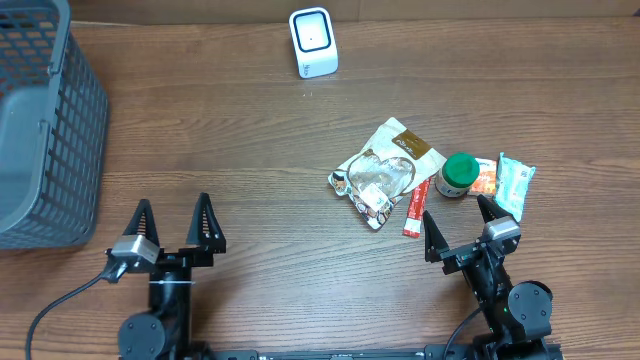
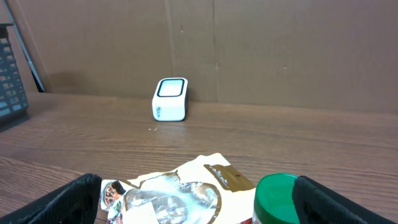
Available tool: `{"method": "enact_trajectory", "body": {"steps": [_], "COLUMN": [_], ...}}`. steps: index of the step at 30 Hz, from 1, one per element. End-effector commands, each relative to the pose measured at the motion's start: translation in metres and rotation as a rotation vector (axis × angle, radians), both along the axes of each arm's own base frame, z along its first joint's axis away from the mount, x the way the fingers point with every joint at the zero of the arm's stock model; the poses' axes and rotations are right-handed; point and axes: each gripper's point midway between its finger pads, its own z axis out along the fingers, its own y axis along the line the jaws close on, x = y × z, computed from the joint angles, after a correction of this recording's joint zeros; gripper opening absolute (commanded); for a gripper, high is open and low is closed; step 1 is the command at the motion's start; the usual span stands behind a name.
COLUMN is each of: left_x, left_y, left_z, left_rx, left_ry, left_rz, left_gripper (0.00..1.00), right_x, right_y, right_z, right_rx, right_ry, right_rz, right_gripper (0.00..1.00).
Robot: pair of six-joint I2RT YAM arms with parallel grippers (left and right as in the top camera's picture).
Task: Scan the item barcode
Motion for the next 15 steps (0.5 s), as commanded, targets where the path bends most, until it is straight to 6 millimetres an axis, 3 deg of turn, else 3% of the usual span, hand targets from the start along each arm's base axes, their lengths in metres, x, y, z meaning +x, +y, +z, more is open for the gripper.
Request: {"method": "enact_trajectory", "body": {"steps": [1, 11, 15], "left_x": [0.005, 0.010, 0.010], "left_y": [-0.002, -0.001, -0.002], "left_z": [-0.022, -0.086, -0.088], "left_rx": [-0.007, 0.125, 0.281], "left_ry": [0.033, 0.242, 0.252], "left_rz": [-0.011, 0.005, 0.005], "left_gripper": [1.00, 1.00, 1.00], "right_x": [0.000, 0.000, 0.000], "right_y": [-0.001, -0.001, -0.001], "right_z": [-0.002, -0.002, -0.002], "right_rx": [0.003, 0.003, 0.003], "right_ry": [-0.003, -0.003, -0.003], "right_rz": [-0.007, -0.007, -0.007], "right_gripper": [1.00, 1.00, 1.00]}}
